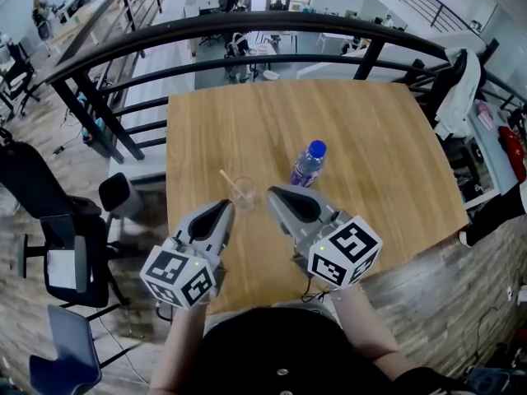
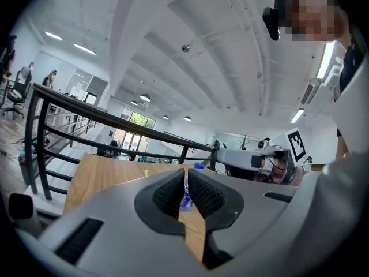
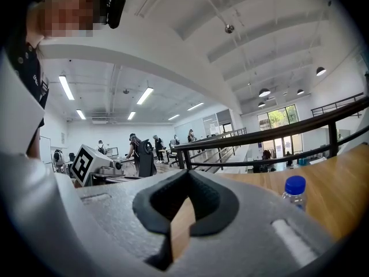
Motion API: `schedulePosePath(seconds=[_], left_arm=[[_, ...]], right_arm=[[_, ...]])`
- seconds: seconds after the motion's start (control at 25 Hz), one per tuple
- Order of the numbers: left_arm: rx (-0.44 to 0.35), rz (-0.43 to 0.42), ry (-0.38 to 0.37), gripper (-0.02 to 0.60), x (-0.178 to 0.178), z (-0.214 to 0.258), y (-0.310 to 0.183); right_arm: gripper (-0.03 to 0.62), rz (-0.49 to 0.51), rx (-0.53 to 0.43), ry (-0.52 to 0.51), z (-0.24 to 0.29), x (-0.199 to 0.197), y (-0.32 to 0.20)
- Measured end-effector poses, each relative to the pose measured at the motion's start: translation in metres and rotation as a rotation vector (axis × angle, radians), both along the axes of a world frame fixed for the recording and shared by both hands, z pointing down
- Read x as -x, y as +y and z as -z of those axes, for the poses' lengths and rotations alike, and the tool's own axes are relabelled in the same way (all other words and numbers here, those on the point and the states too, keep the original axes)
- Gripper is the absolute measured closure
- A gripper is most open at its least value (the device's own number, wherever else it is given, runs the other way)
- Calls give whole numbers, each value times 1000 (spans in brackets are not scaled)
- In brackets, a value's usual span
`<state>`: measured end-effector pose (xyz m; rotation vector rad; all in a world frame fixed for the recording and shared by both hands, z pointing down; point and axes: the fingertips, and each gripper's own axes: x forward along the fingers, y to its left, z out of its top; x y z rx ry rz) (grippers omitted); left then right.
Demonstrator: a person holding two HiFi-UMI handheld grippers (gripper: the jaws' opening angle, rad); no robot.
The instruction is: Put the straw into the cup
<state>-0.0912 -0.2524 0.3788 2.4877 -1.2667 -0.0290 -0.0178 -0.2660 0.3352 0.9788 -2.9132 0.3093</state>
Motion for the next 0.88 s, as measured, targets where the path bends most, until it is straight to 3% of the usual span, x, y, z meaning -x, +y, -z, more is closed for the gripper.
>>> schedulePosePath(seconds=[0.4, 0.88], left_arm=[[27, 4, -5, 561, -2, -8, 6], [43, 3, -17, 563, 1, -14, 3]], right_arm=[[595, 44, 3, 19, -6, 8, 5], [596, 4, -16, 49, -12, 5, -2]])
